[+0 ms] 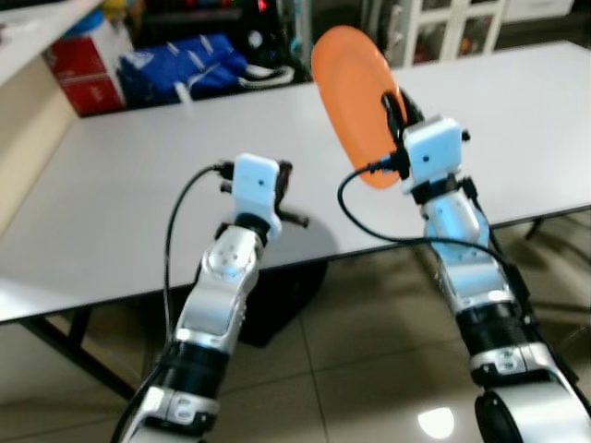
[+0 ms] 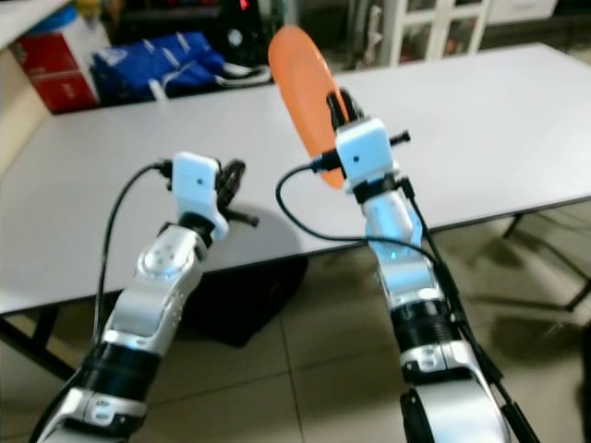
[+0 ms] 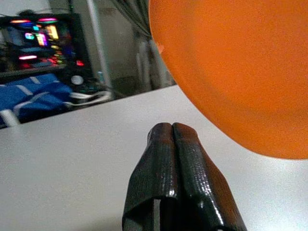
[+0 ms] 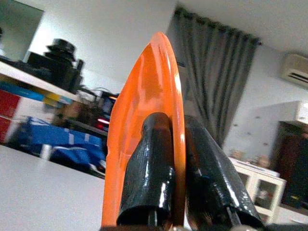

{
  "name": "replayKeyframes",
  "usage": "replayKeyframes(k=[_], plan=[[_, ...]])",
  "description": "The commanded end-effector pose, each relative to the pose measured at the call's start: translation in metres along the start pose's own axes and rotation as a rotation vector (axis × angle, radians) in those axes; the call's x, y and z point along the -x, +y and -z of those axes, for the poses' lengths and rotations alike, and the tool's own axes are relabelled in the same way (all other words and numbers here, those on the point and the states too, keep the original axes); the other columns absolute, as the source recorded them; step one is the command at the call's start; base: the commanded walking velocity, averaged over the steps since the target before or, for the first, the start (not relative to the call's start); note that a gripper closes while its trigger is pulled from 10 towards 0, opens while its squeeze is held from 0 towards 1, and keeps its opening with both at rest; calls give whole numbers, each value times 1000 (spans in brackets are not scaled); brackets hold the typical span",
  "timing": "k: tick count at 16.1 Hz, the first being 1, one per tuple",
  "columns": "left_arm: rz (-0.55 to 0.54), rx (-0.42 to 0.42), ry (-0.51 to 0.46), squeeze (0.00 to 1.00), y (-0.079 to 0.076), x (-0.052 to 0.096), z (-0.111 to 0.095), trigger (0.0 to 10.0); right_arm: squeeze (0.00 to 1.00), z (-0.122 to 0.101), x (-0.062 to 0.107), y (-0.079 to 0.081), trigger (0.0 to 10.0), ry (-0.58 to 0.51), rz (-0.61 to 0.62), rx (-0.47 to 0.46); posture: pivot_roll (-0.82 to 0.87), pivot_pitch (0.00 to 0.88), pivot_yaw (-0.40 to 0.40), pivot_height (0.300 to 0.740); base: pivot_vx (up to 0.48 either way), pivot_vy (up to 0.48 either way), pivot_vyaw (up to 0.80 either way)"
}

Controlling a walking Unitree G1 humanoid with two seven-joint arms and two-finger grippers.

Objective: Setting the table

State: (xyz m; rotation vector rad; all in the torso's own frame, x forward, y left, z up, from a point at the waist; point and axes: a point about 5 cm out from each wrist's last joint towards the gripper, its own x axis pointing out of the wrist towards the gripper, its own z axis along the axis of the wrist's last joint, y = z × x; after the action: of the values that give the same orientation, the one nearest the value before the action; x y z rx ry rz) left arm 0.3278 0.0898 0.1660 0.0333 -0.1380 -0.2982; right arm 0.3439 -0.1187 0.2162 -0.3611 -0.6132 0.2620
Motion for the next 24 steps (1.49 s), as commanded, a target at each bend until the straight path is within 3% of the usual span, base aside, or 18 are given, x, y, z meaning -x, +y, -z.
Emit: replayKeyframes(k=[1, 4, 6, 8, 11, 12, 13, 14, 15, 16, 18, 20, 24], plan=[[-29, -9, 3, 0, 8, 1, 1, 10000, 0, -17, -11, 7, 0, -81, -25, -7, -157, 0, 106, 740, 472, 0, 0], [-22, -3, -12, 0, 8, 1, -1, 10000, 0, -15, -11, 7, 0, -67, -17, -20, -156, 0, 107, 740, 480, 0, 0], [-21, 6, -9, 0, 7, 1, -1, 10000, 0, -14, -15, 7, 10000, -44, 0, -41, -156, 0, 107, 740, 0, 0, 0], [-26, 8, -9, 0, 7, 1, -1, 10000, 0, -16, -20, 8, 10000, -37, 22, -107, -155, 0, 109, 740, 0, 0, 0], [-40, 16, -16, 0, 8, 2, -1, 10000, 0, -9, -45, 10, 10000, 58, 158, -448, -128, 0, 100, 740, 0, 0, 0], [-41, 16, -17, 0, 8, 2, -2, 10000, 0, -7, -49, 11, 10000, 78, 179, -514, -122, 0, 99, 740, 0, 0, 0], [-48, 14, -20, 0, 9, 5, -3, 10000, 0, -3, -58, 12, 10000, 125, 237, -672, -100, 0, 93, 740, 0, 0, 0], [-50, 13, -20, 0, 9, 6, -3, 10000, 0, -2, -60, 13, 10000, 138, 253, -720, -100, 0, 93, 740, 0, 0, 0], [-67, 9, -10, 0, 12, 11, -1, 10000, 0, 11, -61, 12, 10000, 227, 332, -840, -75, 0, 88, 740, 0, 0, 0], [-70, 8, -8, 0, 13, 12, -1, 10000, 0, 14, -60, 12, 10000, 249, 348, -858, -75, 0, 88, 740, 0, 0, 0], [-78, 2, -1, 0, 15, 17, -1, 10000, 0, 37, -48, 8, 10000, 366, 445, -942, -43, 0, 92, 740, 0, 0, 0], [-90, -10, 21, 0, 20, 28, 1, 10000, 0, 71, -20, 5, 10000, 518, 590, -1037, -15, 0, 106, 740, 0, 0, 0], [-76, -42, 50, 0, 25, 44, -3, 10000, 0, 95, 11, 12, 10000, 611, 695, -1133, 43, 38, 144, 740, 0, 0, 0]])
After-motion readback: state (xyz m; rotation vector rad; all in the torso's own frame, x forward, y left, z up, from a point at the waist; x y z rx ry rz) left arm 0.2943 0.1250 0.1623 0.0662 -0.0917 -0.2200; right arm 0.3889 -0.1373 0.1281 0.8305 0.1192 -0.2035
